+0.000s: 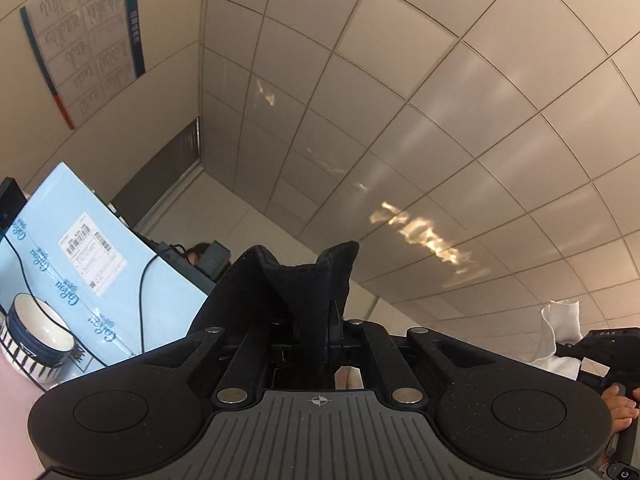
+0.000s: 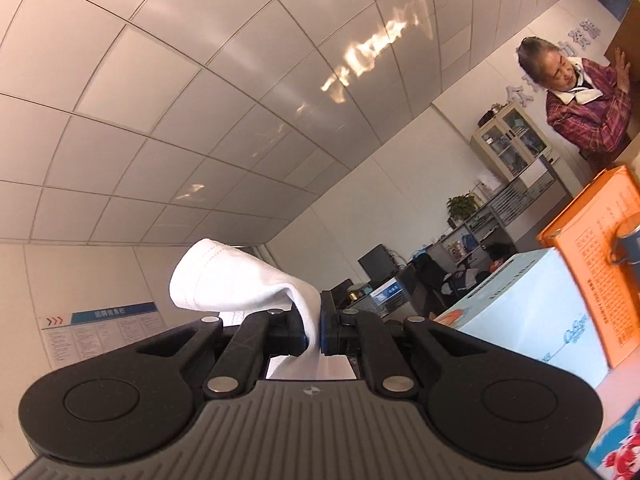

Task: Fold clothes

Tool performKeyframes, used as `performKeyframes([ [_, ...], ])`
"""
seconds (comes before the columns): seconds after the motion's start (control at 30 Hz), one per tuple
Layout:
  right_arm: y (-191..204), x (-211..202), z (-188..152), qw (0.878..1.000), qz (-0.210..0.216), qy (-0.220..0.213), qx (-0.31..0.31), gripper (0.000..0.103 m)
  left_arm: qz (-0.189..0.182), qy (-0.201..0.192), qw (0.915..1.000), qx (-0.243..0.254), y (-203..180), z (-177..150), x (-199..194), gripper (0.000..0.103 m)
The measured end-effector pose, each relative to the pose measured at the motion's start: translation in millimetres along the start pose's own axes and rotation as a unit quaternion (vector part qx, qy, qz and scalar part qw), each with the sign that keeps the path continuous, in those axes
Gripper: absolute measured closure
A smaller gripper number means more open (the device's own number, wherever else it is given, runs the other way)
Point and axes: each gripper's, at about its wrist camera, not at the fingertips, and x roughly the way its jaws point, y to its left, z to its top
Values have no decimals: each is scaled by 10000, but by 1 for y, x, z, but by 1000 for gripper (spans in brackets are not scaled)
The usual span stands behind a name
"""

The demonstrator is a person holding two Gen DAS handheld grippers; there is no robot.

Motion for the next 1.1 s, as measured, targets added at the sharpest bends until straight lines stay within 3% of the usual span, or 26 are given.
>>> performKeyframes([
  [0.17,-60,-8,8,9913,-1251,409,35,97,-113,528,9985,98,-30,-22,32,99],
  [0.3,-106,-18,-18,9785,-1905,764,185,97,-165,927,9955,121,-42,-46,46,99],
  [0.43,-140,-62,-36,9736,-2091,884,233,97,-427,1275,9904,319,-56,-60,16,99],
  [0.6,-170,-131,-55,9692,-2092,1247,371,97,-440,1689,9842,296,-58,-69,-54,99],
  [0.87,-177,-212,-90,9564,-2199,1836,574,97,223,2530,9664,386,-56,-83,-119,99],
  [1.0,-170,-229,-96,9509,-2266,2091,272,97,548,2917,9539,454,-53,-90,-139,98],
  [1.1,-171,-238,-98,9431,-2430,2269,24,96,844,3048,9474,485,-49,-88,-148,91],
])
